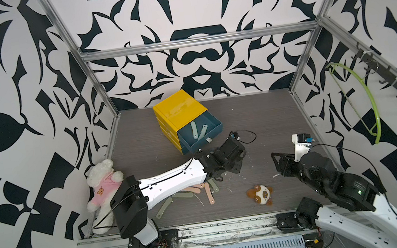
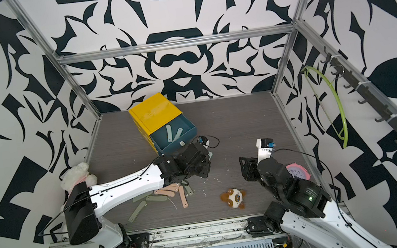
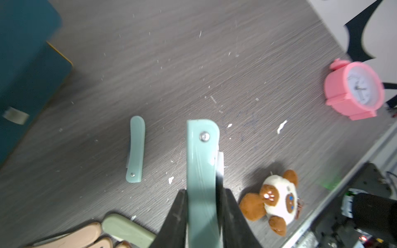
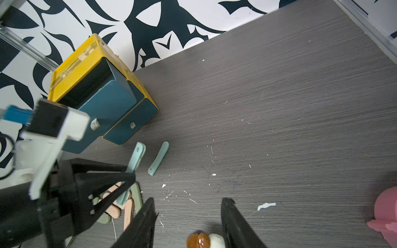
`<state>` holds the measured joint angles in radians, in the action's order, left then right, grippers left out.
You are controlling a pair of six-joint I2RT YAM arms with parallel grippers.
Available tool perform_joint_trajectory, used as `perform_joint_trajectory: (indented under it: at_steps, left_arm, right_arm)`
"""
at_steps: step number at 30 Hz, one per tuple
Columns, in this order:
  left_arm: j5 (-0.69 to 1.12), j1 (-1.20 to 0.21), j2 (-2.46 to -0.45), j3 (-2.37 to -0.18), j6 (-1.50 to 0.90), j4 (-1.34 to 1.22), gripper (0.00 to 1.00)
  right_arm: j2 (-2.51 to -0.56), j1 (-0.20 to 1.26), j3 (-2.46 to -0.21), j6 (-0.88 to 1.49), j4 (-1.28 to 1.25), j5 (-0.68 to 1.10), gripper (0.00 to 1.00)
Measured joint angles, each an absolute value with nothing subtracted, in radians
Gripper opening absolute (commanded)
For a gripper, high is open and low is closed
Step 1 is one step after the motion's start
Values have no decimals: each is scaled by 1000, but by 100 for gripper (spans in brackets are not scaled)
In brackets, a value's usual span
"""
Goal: Place the fruit knives into the drawer by color
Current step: Place the fruit knife in the drawer.
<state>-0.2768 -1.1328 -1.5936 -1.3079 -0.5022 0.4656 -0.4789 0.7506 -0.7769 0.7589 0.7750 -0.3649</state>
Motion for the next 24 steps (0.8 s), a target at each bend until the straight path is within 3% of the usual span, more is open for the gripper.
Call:
perform_joint_trajectory:
  at_steps: [10, 17, 24]
  left_arm:
    - [-346, -1082, -1473, -1444, -405, 537, 18]
    - [-344, -865, -1459, -1532, -325, 572, 19]
    - [-270, -695, -1566, -1599, -290, 587, 18]
  right_arm:
    - [-490, 751, -777, 760, 774, -364, 52]
    - [-500, 750, -777, 761, 773, -364, 52]
    - [-499, 750, -777, 762, 771, -363, 52]
